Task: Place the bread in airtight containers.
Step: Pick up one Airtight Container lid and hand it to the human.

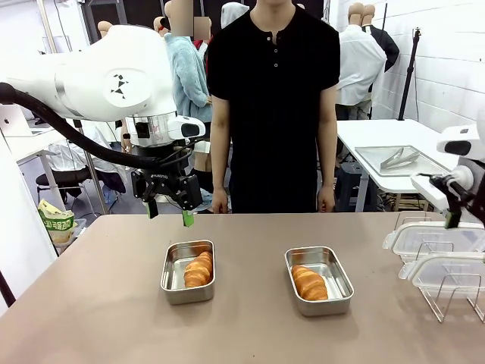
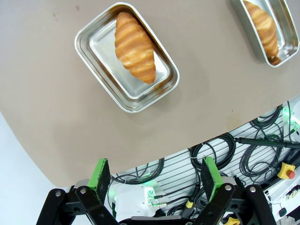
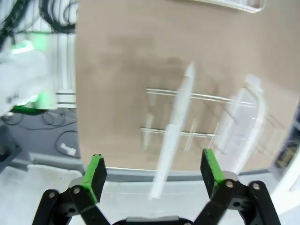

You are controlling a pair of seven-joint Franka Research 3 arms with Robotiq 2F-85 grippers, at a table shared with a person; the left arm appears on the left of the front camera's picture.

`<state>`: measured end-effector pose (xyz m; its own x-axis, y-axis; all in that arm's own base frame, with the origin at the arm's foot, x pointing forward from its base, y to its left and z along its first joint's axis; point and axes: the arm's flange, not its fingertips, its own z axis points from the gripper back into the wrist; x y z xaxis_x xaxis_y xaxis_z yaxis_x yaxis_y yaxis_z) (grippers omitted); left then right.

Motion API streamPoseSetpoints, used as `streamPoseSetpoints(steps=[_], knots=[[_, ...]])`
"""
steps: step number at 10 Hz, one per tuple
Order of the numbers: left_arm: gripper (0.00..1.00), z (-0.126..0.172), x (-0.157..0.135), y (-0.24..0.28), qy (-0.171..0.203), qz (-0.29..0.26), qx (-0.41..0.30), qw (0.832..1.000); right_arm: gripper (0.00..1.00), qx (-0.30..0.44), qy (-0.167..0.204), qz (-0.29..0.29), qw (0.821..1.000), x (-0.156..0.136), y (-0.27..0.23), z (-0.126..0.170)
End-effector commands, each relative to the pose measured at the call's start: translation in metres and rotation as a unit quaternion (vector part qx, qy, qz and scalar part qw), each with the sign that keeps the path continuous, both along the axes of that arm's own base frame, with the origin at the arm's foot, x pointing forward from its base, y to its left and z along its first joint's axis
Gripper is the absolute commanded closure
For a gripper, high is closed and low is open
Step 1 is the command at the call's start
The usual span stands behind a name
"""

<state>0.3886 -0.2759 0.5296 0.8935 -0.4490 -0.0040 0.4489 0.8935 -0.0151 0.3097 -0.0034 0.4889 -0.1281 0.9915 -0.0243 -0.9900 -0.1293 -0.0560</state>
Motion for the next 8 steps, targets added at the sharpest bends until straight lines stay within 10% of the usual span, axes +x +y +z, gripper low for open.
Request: streamPoseSetpoints(steps=[1,5,8], knots=[[0.00,0.002,0.000,0.001,-0.002,0.001,0.004,1.000,0.00,0.004,0.049,-0.015,0.999,-0.011,-0.009,-0.031],[0.00,0.002,0.000,0.001,-0.002,0.001,0.004,1.000,0.00,0.062,-0.050,-0.038,0.996,-0.004,-0.023,-0.051],[0.00,0.002,0.000,0.001,-0.002,0.001,0.004,1.000,0.00,0.065,-0.035,-0.031,0.997,0.002,-0.023,-0.061]])
